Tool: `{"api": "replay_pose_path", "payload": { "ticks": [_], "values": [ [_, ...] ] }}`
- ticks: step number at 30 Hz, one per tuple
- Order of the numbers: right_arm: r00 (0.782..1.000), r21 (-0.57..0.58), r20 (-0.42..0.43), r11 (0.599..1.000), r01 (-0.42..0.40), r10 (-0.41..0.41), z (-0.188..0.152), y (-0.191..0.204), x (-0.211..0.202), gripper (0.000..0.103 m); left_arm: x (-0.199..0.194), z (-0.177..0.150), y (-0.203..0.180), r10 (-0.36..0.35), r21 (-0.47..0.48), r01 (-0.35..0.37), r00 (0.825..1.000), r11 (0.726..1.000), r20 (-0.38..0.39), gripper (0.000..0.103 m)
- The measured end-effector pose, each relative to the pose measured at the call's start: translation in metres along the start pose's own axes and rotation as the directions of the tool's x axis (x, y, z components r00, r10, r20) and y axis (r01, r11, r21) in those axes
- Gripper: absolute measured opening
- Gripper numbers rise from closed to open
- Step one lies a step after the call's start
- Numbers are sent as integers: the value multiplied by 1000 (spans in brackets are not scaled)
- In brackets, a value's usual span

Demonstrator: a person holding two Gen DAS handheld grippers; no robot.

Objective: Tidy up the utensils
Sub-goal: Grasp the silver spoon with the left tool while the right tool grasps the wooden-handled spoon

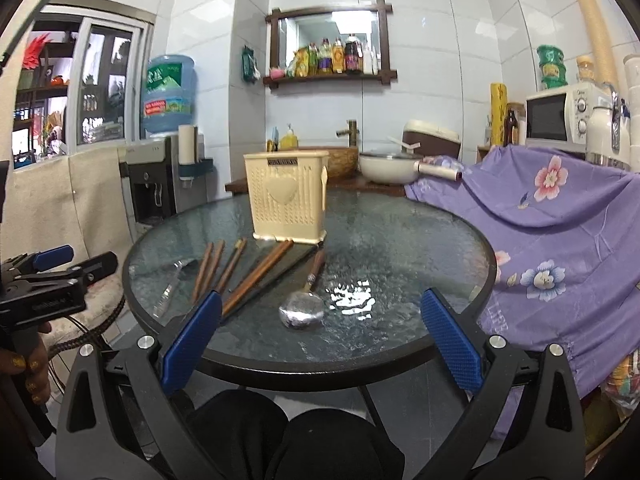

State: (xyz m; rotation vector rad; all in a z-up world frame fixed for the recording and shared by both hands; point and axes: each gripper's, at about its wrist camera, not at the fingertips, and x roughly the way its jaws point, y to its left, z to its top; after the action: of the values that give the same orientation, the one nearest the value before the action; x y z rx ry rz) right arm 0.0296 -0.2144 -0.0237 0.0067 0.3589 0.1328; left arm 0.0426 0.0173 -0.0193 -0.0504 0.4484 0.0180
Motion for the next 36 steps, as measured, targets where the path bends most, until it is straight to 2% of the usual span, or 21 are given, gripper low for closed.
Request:
{"api": "replay_pose_path", "payload": {
  "ticks": [6, 10, 12, 17, 20, 22, 29, 36],
  "values": [
    [987, 33, -161, 999, 23, -18, 10, -18, 54, 98, 44, 7, 21, 12, -49, -19, 988, 999, -155, 97],
    [968, 104, -251, 995, 1, 25, 17, -28, 89, 98, 69, 16, 28, 26, -43, -36, 976, 998, -216, 96],
    [957, 126, -284, 992, -21, 57, 21, -30, 107, 98, 81, 21, 29, 30, -36, -40, 970, 999, -243, 90],
    [936, 104, -345, 994, -40, 74, 32, -21, 139, 91, 112, 29, 25, 4, -31, -15, 947, 999, -320, 75],
    [919, 82, -386, 995, -54, 81, 36, -15, 161, 81, 128, 32, 20, -10, -27, 1, 934, 1000, -356, 69],
    [898, 88, -427, 993, -74, 104, 39, -13, 178, 74, 138, 33, 19, -23, -34, 11, 925, 999, -379, 66],
    [843, 147, -518, 986, -82, 147, 45, -14, 228, 52, 151, 37, 23, -28, -53, 6, 910, 999, -413, 65],
    [827, 135, -548, 989, -64, 128, 49, -9, 257, 33, 156, 35, 24, -35, -65, 7, 897, 998, -440, 62]
  ]
}}
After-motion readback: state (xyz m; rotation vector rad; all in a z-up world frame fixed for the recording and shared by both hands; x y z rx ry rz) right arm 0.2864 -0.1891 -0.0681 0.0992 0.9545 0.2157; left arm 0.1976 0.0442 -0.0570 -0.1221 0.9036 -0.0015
